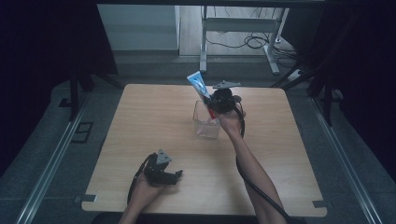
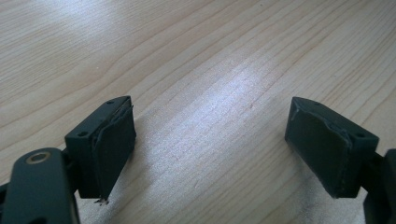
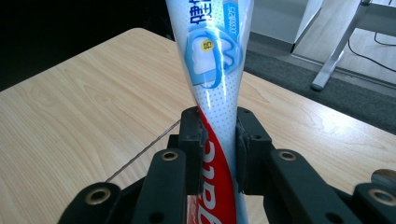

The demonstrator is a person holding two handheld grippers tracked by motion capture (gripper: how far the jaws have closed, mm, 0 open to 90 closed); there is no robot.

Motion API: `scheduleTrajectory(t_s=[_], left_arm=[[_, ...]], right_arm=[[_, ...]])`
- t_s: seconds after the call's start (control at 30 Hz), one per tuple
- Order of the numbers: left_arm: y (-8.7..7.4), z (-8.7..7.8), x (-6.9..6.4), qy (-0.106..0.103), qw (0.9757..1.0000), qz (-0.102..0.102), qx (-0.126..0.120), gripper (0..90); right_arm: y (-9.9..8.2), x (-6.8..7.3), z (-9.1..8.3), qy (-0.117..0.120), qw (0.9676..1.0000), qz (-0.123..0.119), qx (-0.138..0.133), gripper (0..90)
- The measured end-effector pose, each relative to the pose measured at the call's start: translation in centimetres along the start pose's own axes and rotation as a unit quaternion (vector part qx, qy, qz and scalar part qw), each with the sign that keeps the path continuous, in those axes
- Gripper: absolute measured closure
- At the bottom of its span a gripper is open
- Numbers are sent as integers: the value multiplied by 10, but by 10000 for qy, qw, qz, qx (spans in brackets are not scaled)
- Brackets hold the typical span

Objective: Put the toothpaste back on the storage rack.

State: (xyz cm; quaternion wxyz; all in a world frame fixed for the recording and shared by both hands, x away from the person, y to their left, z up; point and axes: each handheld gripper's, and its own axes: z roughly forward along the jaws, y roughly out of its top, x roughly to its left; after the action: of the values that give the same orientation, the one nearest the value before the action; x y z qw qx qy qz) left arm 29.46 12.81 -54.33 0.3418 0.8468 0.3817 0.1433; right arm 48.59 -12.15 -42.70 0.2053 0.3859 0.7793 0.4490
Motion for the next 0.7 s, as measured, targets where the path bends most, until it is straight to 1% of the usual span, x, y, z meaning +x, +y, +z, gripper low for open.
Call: scheduleTrajectory(t_s=[0.4,0.7], left_arm=[[0,0,0,-1,10000,-3,-2,163],[0,0,0,2,10000,-2,1,163]], right_arm=[[-8,4,8,-3,9999,-101,107,745],[-13,6,11,39,9997,-169,176,743]])
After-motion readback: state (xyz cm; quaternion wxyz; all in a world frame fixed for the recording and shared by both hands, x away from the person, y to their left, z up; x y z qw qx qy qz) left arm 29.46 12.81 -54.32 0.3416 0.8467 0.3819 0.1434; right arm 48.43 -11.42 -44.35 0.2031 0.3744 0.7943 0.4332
